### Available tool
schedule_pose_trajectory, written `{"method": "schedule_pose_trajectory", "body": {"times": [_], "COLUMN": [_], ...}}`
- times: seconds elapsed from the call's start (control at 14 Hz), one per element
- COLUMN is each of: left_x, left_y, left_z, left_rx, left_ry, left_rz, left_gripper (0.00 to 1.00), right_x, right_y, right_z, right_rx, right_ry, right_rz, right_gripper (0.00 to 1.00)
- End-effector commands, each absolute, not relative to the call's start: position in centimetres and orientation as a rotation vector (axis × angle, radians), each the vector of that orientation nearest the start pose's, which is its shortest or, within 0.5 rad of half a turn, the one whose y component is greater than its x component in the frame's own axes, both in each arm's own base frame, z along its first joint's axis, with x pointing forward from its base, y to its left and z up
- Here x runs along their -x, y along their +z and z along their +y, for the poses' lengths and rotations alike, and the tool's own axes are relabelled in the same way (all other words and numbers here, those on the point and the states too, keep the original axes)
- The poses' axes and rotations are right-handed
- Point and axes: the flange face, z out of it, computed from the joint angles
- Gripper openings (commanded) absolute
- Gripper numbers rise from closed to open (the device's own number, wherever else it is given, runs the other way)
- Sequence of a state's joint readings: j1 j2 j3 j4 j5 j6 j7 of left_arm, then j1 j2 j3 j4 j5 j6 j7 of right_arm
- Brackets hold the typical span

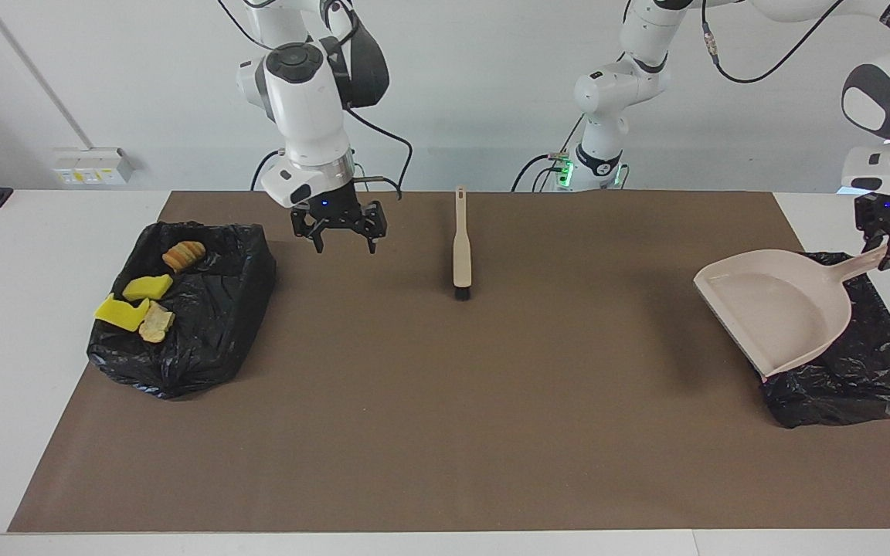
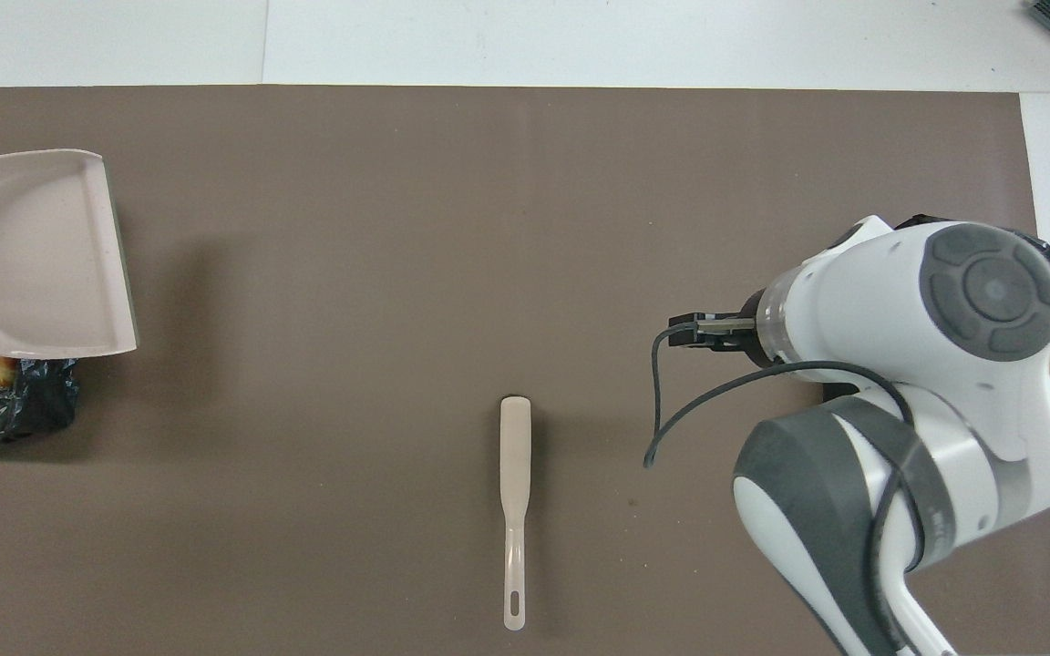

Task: Sweep and dump trash in bin

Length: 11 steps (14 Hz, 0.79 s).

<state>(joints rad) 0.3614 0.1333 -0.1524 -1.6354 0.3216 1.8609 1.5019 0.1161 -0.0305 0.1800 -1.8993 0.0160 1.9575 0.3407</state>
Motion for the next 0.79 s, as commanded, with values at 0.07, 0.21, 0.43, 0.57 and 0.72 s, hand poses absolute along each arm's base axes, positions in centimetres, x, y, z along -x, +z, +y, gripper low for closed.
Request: {"method": "schedule_pose_trajectory", "body": {"times": [0.07,0.21,0.43,0.57,0.72], "left_x": [-58.0,-58.4,-58.6,-58.7,-58.4], "left_y": [50.8,49.6,47.1,46.7,46.0], "left_z": [12.1,8.9,2.8,-2.1,-7.6], "left_rx": [2.502,2.602,2.784,2.889,2.955], "left_ry": [0.18,0.172,0.139,0.1,0.063], "left_rz": [1.623,1.5,1.264,1.14,0.985], "left_gripper": [0.0,0.0,0.0,0.0,0.0], "right_x": [-54.6,-54.8,-54.7,-54.6,-54.0], "right_y": [54.9,56.9,60.7,62.4,64.3], "right_z": [13.4,9.5,4.2,1.4,-1.6], "right_rx": [3.122,3.125,3.122,3.127,3.129], "right_ry": [-0.107,-0.087,-0.077,-0.083,-0.069], "right_rz": [0.077,0.18,0.21,0.176,0.18], "right_gripper": [1.0,1.0,1.0,1.0,1.0]}}
